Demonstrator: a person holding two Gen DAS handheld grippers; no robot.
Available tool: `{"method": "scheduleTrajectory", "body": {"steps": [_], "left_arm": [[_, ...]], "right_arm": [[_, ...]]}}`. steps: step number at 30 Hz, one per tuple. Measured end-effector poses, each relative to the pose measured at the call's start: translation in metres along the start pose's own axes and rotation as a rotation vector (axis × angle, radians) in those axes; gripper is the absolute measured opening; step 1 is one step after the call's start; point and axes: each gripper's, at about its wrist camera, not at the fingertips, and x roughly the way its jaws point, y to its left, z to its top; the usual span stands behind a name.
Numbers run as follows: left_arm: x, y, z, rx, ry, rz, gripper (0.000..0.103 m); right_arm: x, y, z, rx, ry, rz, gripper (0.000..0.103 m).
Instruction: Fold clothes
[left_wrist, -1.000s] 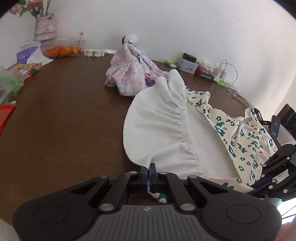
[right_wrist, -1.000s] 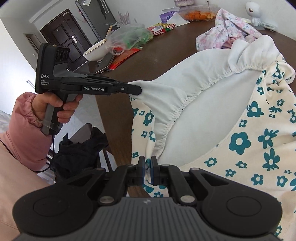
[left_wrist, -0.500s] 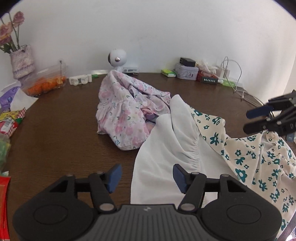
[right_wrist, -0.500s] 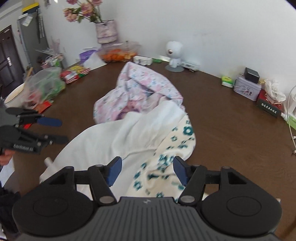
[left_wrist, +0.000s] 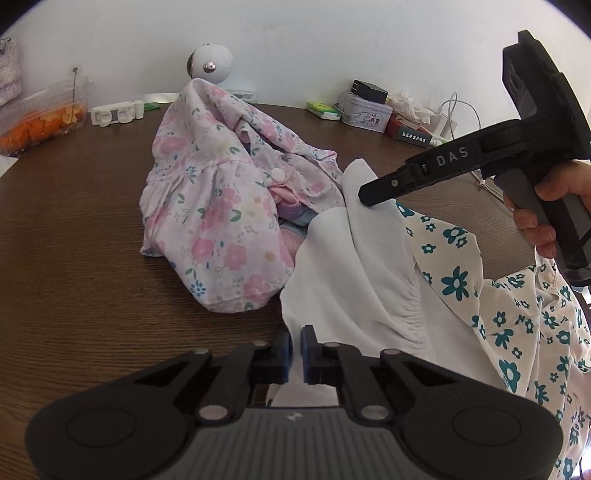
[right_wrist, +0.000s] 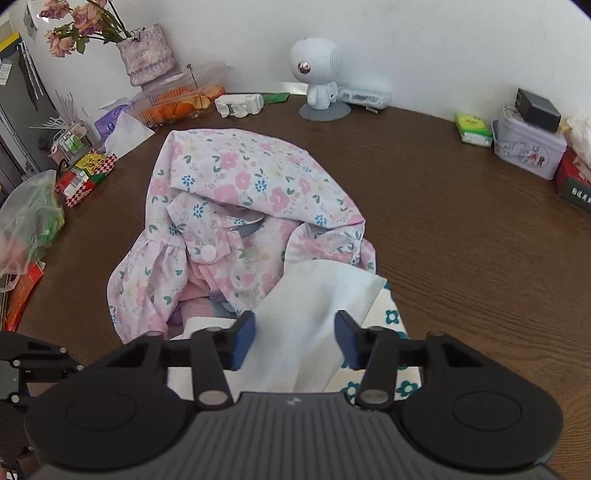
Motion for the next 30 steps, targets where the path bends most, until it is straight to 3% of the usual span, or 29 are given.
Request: {"method": "scheduleTrajectory", "body": {"steps": [1, 5, 12, 18, 20, 21, 22, 23, 26, 30], "left_arm": [[0.0, -0.001, 0.0, 0.004, -0.003, 0.007, 0.001], [-0.022, -0.011, -0.005, 0.033, -0.068, 0.023, 0.0], [-0.087, -0.019, -0.023, 0.034, -0.26, 0.09, 0.0], [-0.082, 0.0, -0.045, -0.071, -0.218, 0.16, 0.0], [-0.073, 0.009, -0.051, -0.103, -0.186, 0.18, 0.001], [-0.068, 0.011, -0.052, -0.108, -0.175, 0.185, 0.001], [-0.065, 0.013, -0.053, -0.11, -0.168, 0.186, 0.001], [-0.065, 0.014, -0.055, -0.109, -0.165, 0.186, 0.001], [-0.063, 0.016, -0.058, -0.107, -0.161, 0.184, 0.001], [-0.06, 0.016, -0.059, -0.102, -0.162, 0.179, 0.001]], "right_arm": [[0.003, 0.0, -0.001, 0.015, 0.014, 0.013, 0.001], [-0.012, 0.007, -0.007, -0.026, -0.043, 0.017, 0.001], [-0.06, 0.026, -0.004, -0.105, -0.241, 0.15, 0.001], [-0.024, 0.038, 0.001, -0.1, -0.218, 0.131, 0.002], [-0.009, 0.036, -0.001, -0.082, -0.196, 0.131, 0.008], [-0.007, 0.034, -0.003, -0.057, -0.192, 0.125, 0.02], [-0.009, 0.031, -0.004, -0.036, -0.2, 0.126, 0.042], [-0.016, 0.027, -0.005, -0.027, -0.221, 0.128, 0.051], [-0.043, 0.018, -0.01, -0.069, -0.235, 0.08, 0.054], [-0.065, 0.006, -0.028, -0.153, -0.164, -0.011, 0.064]]}}
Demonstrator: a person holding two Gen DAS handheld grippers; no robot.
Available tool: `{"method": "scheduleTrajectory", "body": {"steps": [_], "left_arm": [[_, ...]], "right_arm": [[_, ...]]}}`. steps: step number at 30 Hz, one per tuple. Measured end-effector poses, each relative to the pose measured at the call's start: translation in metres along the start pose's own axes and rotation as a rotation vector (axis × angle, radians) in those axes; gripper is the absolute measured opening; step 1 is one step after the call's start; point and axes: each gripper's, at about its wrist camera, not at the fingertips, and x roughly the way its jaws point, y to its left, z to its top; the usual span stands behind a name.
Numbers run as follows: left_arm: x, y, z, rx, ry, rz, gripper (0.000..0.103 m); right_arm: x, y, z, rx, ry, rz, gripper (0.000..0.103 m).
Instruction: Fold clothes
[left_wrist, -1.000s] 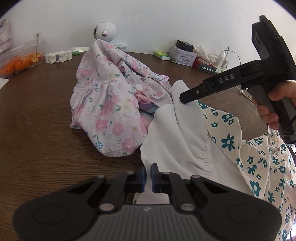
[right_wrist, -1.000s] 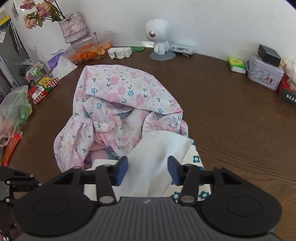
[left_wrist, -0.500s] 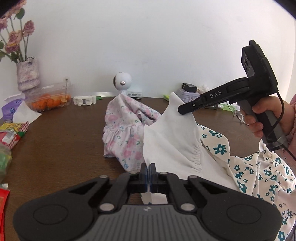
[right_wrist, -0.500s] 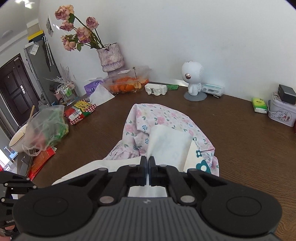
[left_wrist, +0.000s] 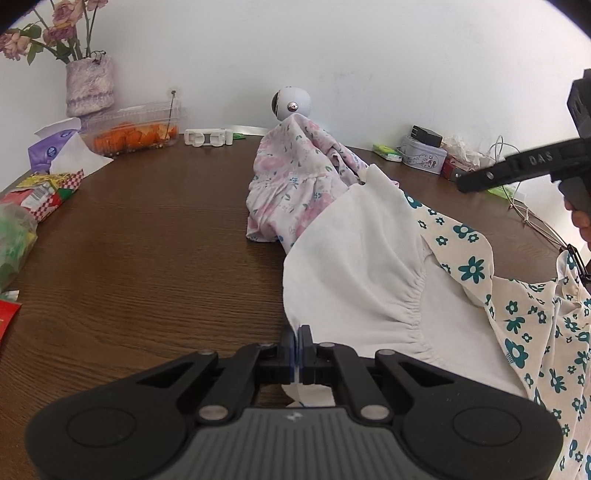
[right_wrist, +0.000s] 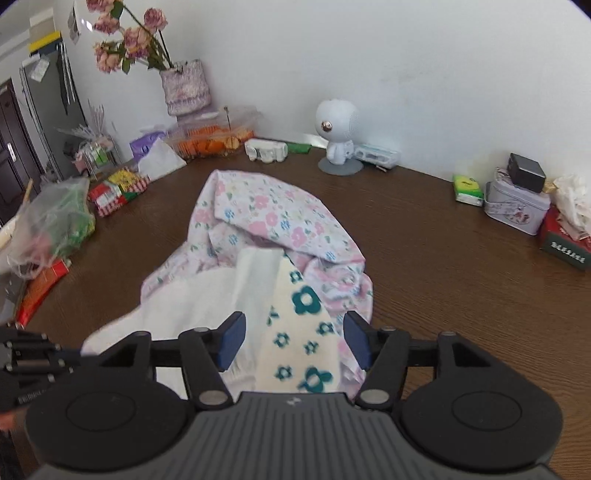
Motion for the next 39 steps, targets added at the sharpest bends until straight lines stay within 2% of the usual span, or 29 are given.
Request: {"method": "scheduleTrajectory", "body": {"steps": [3, 4, 5, 6, 7, 9, 14, 16, 17, 18, 19, 20, 21, 22, 23, 24, 27, 29, 31, 33, 35, 36, 37, 39], "left_arm": [[0.002, -0.002, -0.002, 0.005, 0.008, 0.0, 0.001], [0.003, -0.002, -0.003, 0.005, 0.012, 0.0, 0.001], [0.004, -0.002, -0.004, 0.004, 0.018, 0.0, 0.001], [0.005, -0.002, -0.004, 0.004, 0.023, 0.0, 0.001], [0.005, -0.001, -0.005, 0.004, 0.029, -0.001, 0.001], [0.005, -0.001, -0.007, 0.005, 0.038, 0.006, 0.001], [0.005, -0.004, -0.009, 0.023, 0.048, 0.025, 0.001], [0.005, -0.005, -0.009, 0.024, 0.049, 0.034, 0.001], [0.005, -0.005, -0.009, 0.017, 0.05, 0.036, 0.001], [0.004, -0.005, -0.009, 0.009, 0.049, 0.034, 0.002], [0.002, -0.005, -0.009, 0.004, 0.047, 0.03, 0.005], [-0.001, -0.005, -0.008, 0.002, 0.042, 0.03, 0.01], [-0.005, -0.005, -0.007, 0.001, 0.037, 0.03, 0.018], [-0.009, -0.005, -0.005, 0.003, 0.027, 0.03, 0.024], [-0.015, -0.006, -0.003, 0.009, 0.011, 0.03, 0.038], [-0.023, -0.008, 0.001, 0.02, -0.013, 0.028, 0.046], [-0.047, -0.02, 0.015, 0.079, -0.09, -0.008, 0.056], [-0.052, -0.034, 0.026, 0.119, -0.11, -0.043, 0.079], [-0.057, -0.047, 0.037, 0.158, -0.13, -0.077, 0.08], [-0.048, -0.066, 0.049, 0.183, -0.102, -0.121, 0.08], [-0.03, -0.085, 0.061, 0.199, -0.053, -0.173, 0.078], [-0.018, -0.095, 0.066, 0.198, -0.023, -0.198, 0.078], [-0.005, -0.107, 0.072, 0.192, 0.017, -0.224, 0.076], [0.021, -0.126, 0.08, 0.178, 0.09, -0.265, 0.068]], "right_arm": [[0.008, 0.0, -0.019, -0.006, 0.114, 0.029, 0.065], [0.015, 0.002, -0.024, 0.005, 0.143, 0.047, 0.06], [0.022, 0.003, -0.029, 0.016, 0.172, 0.066, 0.05], [0.028, 0.004, -0.033, 0.026, 0.197, 0.081, 0.012], [0.03, 0.003, -0.032, 0.034, 0.185, 0.073, 0.004], [0.034, 0.001, -0.03, 0.05, 0.157, 0.056, 0.004], [0.025, -0.012, -0.009, 0.139, -0.042, 0.027, 0.004], [0.032, -0.018, -0.008, 0.168, -0.06, 0.039, 0.005], [0.038, -0.02, -0.009, 0.183, -0.034, 0.048, 0.006], [0.043, -0.022, -0.01, 0.198, -0.011, 0.058, 0.012], [0.038, -0.025, -0.011, 0.219, -0.006, 0.066, 0.024], [0.034, -0.028, -0.013, 0.239, -0.003, 0.075, 0.035], [0.021, -0.029, -0.014, 0.244, -0.022, 0.086, 0.053], [0.001, -0.033, -0.017, 0.241, -0.051, 0.08, 0.058], [-0.018, -0.037, -0.019, 0.239, -0.079, 0.075, 0.059], [-0.039, -0.042, -0.021, 0.235, -0.109, 0.069, 0.062], [-0.114, -0.056, -0.037, 0.199, -0.219, 0.05, 0.078], [-0.154, -0.064, -0.054, 0.128, -0.258, -0.014, 0.082], [-0.176, -0.065, -0.069, 0.038, -0.239, -0.107, 0.084], [-0.162, -0.064, -0.09, -0.085, -0.128, -0.213, 0.083], [-0.147, -0.063, -0.111, -0.208, -0.016, -0.319, 0.079], [-0.14, -0.062, -0.121, -0.268, 0.039, -0.366, 0.072], [-0.125, -0.062, -0.132, -0.319, 0.077, -0.372, 0.065], [-0.097, -0.061, -0.153, -0.422, 0.152, -0.382, 0.057]]}}
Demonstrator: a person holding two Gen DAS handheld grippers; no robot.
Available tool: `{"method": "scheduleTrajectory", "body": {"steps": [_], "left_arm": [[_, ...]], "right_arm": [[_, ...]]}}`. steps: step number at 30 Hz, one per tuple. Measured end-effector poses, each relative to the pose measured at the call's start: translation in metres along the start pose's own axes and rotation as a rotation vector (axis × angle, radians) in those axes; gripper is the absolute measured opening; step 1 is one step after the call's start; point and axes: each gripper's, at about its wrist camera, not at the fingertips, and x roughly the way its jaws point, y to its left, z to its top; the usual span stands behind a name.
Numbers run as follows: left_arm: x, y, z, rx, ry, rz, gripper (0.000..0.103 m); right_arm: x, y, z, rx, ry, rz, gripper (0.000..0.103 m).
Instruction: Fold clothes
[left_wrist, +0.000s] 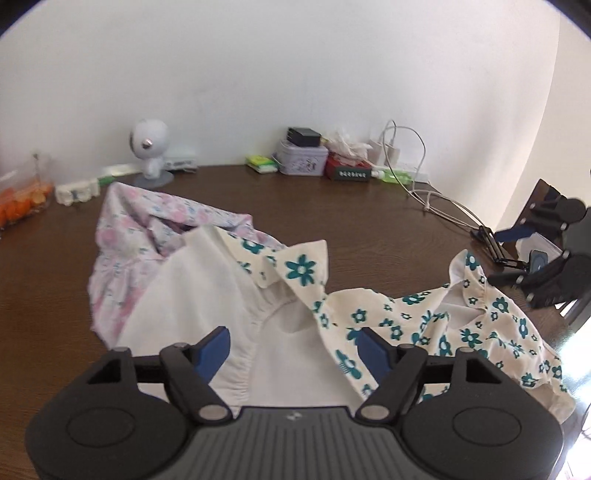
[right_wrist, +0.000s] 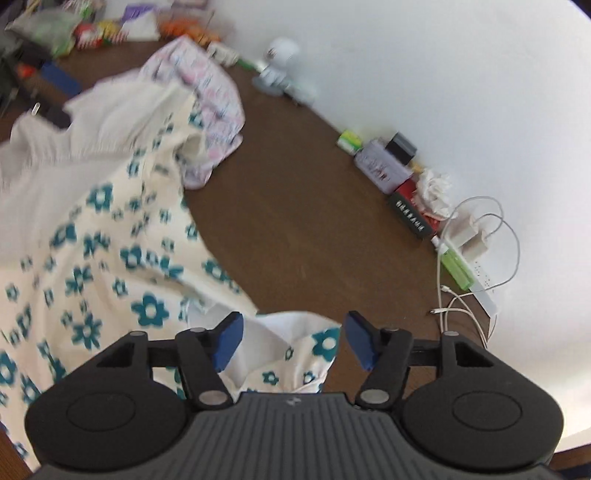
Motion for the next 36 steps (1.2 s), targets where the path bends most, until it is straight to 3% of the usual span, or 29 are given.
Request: {"method": "scheduleTrajectory", "body": {"steps": [4, 9, 13, 14, 15, 16, 17, 21, 26, 31, 36], "left_arm": [[0.051, -0.009, 0.014, -0.061, 0.111, -0.013, 0.05], [0.086, 0.003, 0.018, -0.165, 0.168, -0.038, 0.049], [0.098, 0.013, 0.019, -0.227, 0.165, -0.08, 0.048], [0.101, 0.015, 0.02, -0.24, 0.164, -0.093, 0.041], [0.103, 0.016, 0.02, -0.248, 0.164, -0.107, 0.022], [0.105, 0.016, 0.02, -0.254, 0.163, -0.118, 0.013], [0.106, 0.015, 0.02, -0.251, 0.161, -0.121, 0.006], [0.103, 0.009, 0.021, -0.203, 0.11, -0.116, 0.003], [0.091, 0.017, 0.041, -0.298, -0.039, -0.236, 0.003], [0.124, 0.02, 0.048, -0.403, -0.044, -0.249, 0.003], [0.152, 0.011, 0.048, -0.401, -0.043, -0.198, 0.003]], "right_arm": [[0.042, 0.028, -0.013, -0.154, 0.04, -0.007, 0.053], [0.06, 0.025, -0.009, -0.15, -0.013, 0.02, 0.053], [0.07, 0.02, -0.006, -0.145, -0.025, 0.066, 0.051], [0.072, 0.018, -0.006, -0.129, -0.028, 0.09, 0.045], [0.072, 0.016, -0.006, -0.108, -0.029, 0.118, 0.023], [0.072, 0.013, -0.006, -0.085, -0.032, 0.137, 0.005], [0.071, 0.01, -0.006, -0.062, -0.036, 0.156, 0.004], [0.054, -0.011, -0.012, 0.058, -0.097, 0.21, 0.003], [0.035, -0.062, -0.019, 0.319, -0.177, 0.299, 0.002], [0.059, -0.093, -0.022, 0.516, -0.087, 0.166, 0.003], [0.093, -0.083, -0.026, 0.506, 0.003, 0.104, 0.003]]}}
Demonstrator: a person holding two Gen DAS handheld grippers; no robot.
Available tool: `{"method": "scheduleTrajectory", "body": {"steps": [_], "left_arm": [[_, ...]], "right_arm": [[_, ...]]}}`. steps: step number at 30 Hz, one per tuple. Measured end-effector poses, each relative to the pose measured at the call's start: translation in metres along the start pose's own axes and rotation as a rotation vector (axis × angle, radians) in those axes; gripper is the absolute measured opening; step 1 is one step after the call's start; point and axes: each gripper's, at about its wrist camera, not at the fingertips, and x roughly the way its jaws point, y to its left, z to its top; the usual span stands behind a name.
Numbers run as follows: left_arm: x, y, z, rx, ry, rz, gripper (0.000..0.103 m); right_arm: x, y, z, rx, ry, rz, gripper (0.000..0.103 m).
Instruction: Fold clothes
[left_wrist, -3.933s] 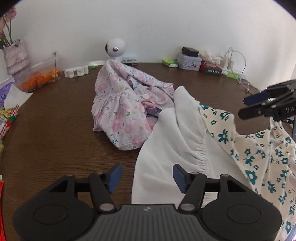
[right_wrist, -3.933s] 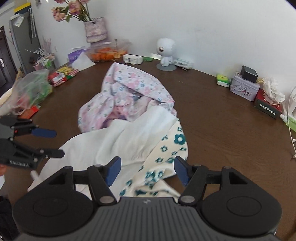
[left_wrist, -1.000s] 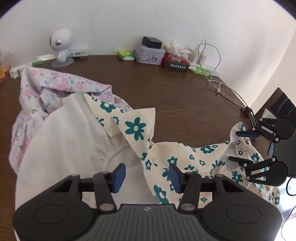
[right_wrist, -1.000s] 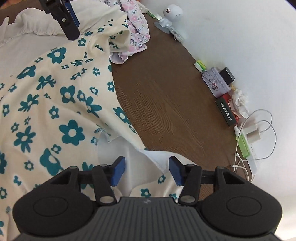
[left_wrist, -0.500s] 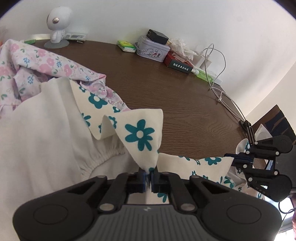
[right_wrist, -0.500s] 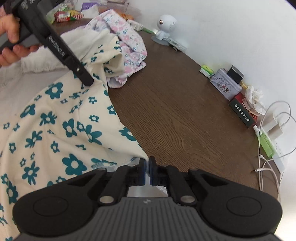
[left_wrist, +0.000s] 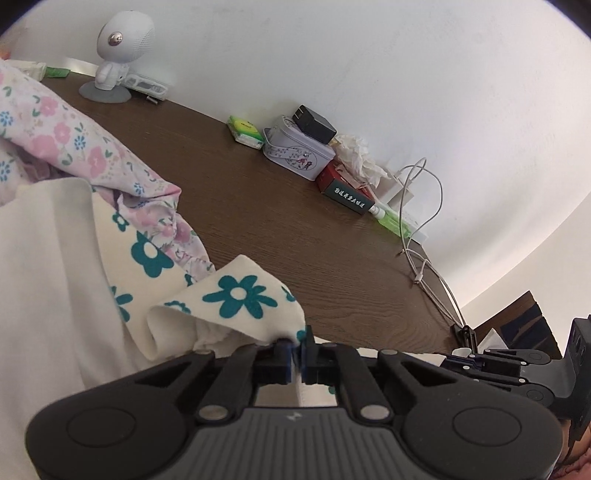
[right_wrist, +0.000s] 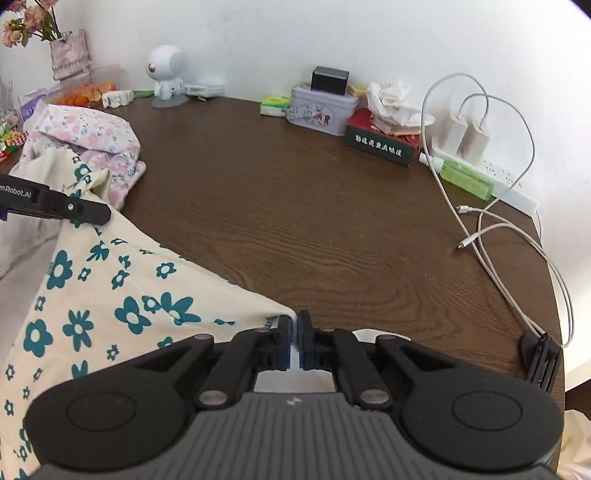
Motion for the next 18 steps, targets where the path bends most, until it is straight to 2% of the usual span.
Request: {"method": "scheduleTrajectory", "body": {"steps": [4, 5, 6, 7, 8, 9, 11, 13, 14, 16, 18], "left_arm": [[0.007, 0.003, 0.0, -0.026, 0.001, 0.016, 0.007], [0.007, 0.003, 0.0, -0.022, 0.018, 0.024, 0.018], [0.008, 0.002, 0.001, -0.019, 0.035, 0.032, 0.034], [0.006, 0.001, 0.002, -0.01, 0.046, 0.036, 0.039], [0.001, -0.001, 0.003, 0.005, 0.052, 0.035, 0.042], [-0.006, -0.004, 0.004, 0.022, 0.054, 0.035, 0.045], [-0.028, -0.01, 0.005, 0.056, 0.054, 0.026, 0.057], [-0.056, -0.016, 0.003, 0.099, 0.067, 0.007, 0.066], [-0.071, -0.019, 0.0, 0.131, 0.068, 0.002, 0.071], [-0.102, -0.027, -0.014, 0.217, 0.061, 0.004, 0.072], [-0.128, -0.033, -0.036, 0.311, 0.06, 0.015, 0.073]], "right_arm": [[0.012, -0.001, -0.005, 0.03, 0.012, -0.025, 0.004], [0.013, 0.0, -0.006, 0.034, 0.015, -0.027, 0.006], [0.013, 0.0, -0.006, 0.039, 0.018, -0.029, 0.016], [0.01, -0.001, -0.005, 0.048, 0.024, -0.03, 0.04], [0.003, -0.003, -0.005, 0.059, 0.014, -0.037, 0.052], [-0.008, -0.005, -0.005, 0.063, -0.011, -0.037, 0.061], [-0.045, -0.012, -0.009, 0.092, -0.085, 0.004, 0.065], [-0.088, -0.02, -0.019, 0.135, -0.164, 0.064, 0.077], [-0.111, -0.024, -0.026, 0.154, -0.202, 0.093, 0.078], [-0.148, -0.023, -0.046, 0.142, -0.258, 0.114, 0.082], [-0.176, -0.014, -0.074, 0.118, -0.277, 0.11, 0.084]]}}
